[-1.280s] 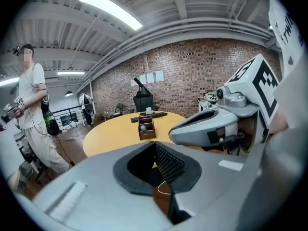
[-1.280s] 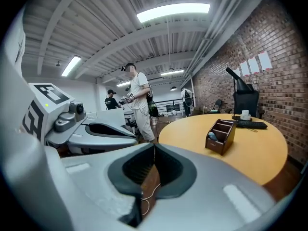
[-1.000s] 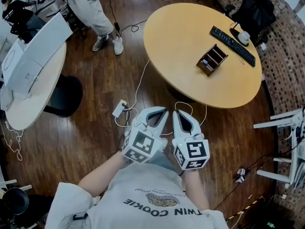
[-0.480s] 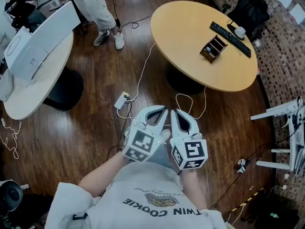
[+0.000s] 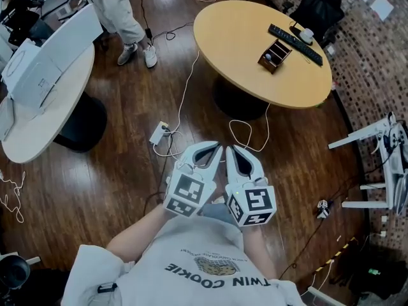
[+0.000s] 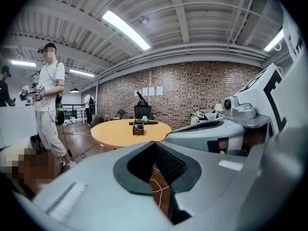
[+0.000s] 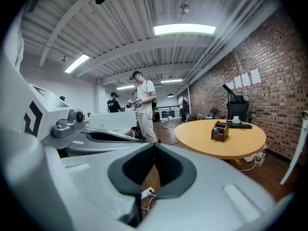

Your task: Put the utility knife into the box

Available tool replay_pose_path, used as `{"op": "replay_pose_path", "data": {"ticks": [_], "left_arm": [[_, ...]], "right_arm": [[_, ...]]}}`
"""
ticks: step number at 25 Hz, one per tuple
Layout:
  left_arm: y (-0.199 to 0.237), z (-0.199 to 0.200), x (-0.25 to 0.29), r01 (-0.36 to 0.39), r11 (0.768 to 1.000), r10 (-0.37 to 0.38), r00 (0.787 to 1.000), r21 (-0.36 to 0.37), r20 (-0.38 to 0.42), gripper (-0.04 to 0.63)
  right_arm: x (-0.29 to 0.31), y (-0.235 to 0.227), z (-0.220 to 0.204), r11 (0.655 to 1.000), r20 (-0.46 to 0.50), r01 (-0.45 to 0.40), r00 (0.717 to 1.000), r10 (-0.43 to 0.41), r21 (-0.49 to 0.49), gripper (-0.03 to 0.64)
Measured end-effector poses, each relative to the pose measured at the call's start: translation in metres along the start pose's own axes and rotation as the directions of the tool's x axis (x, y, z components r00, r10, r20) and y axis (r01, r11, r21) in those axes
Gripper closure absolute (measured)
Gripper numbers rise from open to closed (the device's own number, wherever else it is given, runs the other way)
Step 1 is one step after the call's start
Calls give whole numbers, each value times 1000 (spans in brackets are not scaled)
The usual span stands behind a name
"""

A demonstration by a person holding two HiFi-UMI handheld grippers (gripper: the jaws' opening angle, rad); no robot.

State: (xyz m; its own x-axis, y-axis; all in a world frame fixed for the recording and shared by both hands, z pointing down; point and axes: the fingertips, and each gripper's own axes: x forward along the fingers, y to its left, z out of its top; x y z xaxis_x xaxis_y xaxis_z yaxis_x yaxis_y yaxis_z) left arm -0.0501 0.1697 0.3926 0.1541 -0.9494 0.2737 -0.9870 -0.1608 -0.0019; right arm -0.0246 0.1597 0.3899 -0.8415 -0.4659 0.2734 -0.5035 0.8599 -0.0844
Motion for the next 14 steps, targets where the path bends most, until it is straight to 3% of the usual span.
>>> {"op": "replay_pose_path", "data": {"ticks": [14], "left_arm": [[-12, -1, -13, 13, 1000, -13, 1000, -3, 19, 588]], "right_arm": [[-15, 11, -7, 1000, 3, 3, 1000, -3, 15, 614]]}}
